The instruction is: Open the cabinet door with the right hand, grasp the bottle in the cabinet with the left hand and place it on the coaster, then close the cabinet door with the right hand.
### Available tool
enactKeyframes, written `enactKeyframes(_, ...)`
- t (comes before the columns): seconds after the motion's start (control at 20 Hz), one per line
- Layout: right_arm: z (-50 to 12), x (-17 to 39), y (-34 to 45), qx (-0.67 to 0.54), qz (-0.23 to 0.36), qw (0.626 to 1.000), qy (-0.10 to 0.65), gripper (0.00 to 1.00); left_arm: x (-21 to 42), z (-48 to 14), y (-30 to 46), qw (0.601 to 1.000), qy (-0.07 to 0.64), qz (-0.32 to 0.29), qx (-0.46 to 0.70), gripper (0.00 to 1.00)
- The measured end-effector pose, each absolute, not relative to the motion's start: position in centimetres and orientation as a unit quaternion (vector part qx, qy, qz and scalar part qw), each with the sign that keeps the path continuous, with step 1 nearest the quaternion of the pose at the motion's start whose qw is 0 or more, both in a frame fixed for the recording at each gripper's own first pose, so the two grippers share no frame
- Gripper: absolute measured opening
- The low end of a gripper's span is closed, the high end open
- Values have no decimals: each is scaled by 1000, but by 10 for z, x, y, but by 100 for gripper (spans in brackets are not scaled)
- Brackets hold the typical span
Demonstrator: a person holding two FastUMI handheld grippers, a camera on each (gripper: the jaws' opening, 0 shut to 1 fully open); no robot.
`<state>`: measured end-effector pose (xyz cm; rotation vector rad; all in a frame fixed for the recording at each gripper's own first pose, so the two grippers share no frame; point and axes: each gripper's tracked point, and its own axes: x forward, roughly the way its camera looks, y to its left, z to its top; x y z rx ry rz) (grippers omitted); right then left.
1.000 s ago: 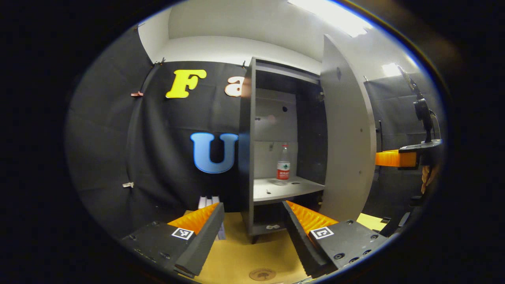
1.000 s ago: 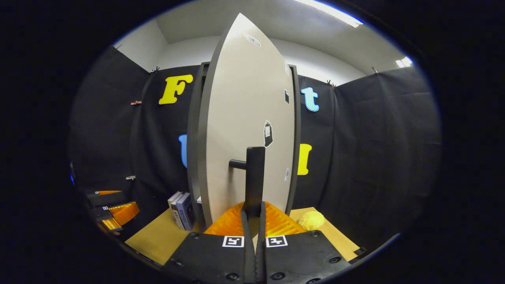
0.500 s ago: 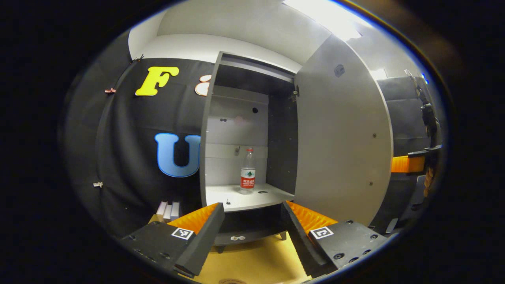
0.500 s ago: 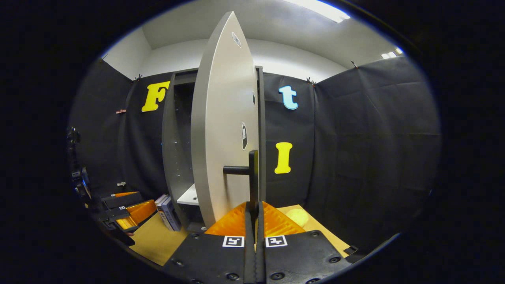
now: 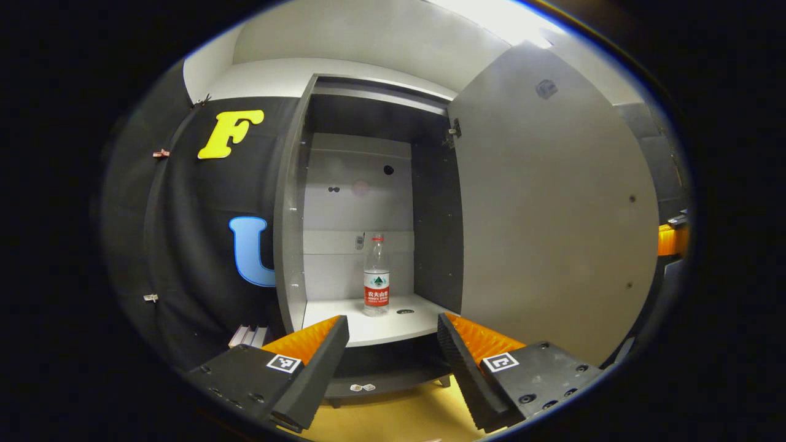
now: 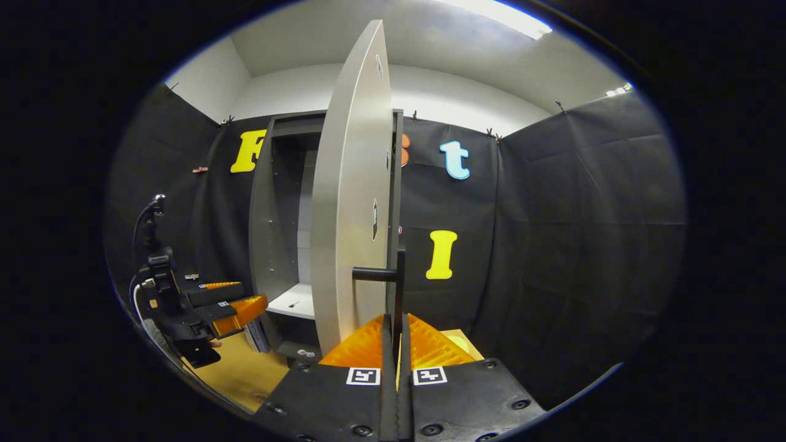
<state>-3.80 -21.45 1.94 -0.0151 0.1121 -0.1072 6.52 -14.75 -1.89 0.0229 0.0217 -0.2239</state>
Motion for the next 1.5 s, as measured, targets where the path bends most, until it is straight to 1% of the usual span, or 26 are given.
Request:
enactKeyframes(0.2, 20, -42, -239, 10, -56, 997, 58, 5, 84, -21, -159, 994, 11, -101, 28, 92)
enactKeyframes(0.3, 22, -47, -250, 20, -56, 997, 54, 5, 92, -22, -164, 995, 10, -95, 40, 90)
enactKeyframes(0.35, 22, -49, -254, 29, -53, 997, 52, 5, 96, -22, -166, 995, 9, -93, 44, 92)
enactKeyframes(0.4, 24, -53, -255, 38, -45, 997, 49, 5, 100, -22, -168, 995, 8, -92, 46, 90)
enactKeyframes(0.5, 29, -60, -252, 47, -33, 998, 40, 5, 107, -25, -175, 994, 9, -95, 46, 92)
enactKeyframes(0.55, 31, -65, -258, 40, -36, 998, 36, 5, 111, -25, -178, 994, 10, -96, 45, 92)
enactKeyframes(0.65, 33, -77, -273, 21, -58, 998, 29, 5, 121, -26, -179, 995, 12, -93, 44, 92)
enactKeyframes(0.8, 32, -91, -314, -6, -125, 992, 23, 6, 143, -26, -171, 996, 6, -77, 50, 93)
enactKeyframes(0.85, 27, -90, -334, -15, -152, 988, 25, 16, 152, -26, -169, 996, 3, -72, 52, 93)
enactKeyframes(0.9, 22, -94, -357, -29, -186, 982, 28, 18, 161, -28, -167, 996, 4, -66, 57, 93)
enactKeyframes(1.0, 18, -107, -394, -55, -240, 968, 40, 45, 177, -31, -164, 997, 3, -54, 52, 93)
enactKeyframes(1.05, 15, -106, -408, -66, -260, 962, 44, 47, 188, -32, -166, 998, 4, -54, 43, 93)
enactKeyframes(1.2, 4, -101, -437, -85, -297, 949, 59, 96, 227, -35, -169, 998, 7, -47, 47, 93)
enactKeyframes(1.3, -14, -86, -450, -80, -301, 947, 77, 97, 257, -37, -170, 998, 2, -35, 53, 93)
enactKeyframes(1.35, -19, -72, -456, -76, -297, 948, 81, 97, 271, -42, -173, 998, 10, -36, 44, 96)
enactKeyframes(1.4, -20, -64, -457, -73, -292, 950, 80, 97, 285, -49, -176, 999, 20, -36, 32, 93)
enactKeyframes(1.45, -19, -60, -463, -72, -293, 951, 74, 97, 297, -53, -177, 999, 26, -36, 24, 93)
enactKeyframes(1.5, -16, -52, -471, -75, -300, 949, 67, 94, 310, -56, -175, 999, 29, -32, 22, 93)
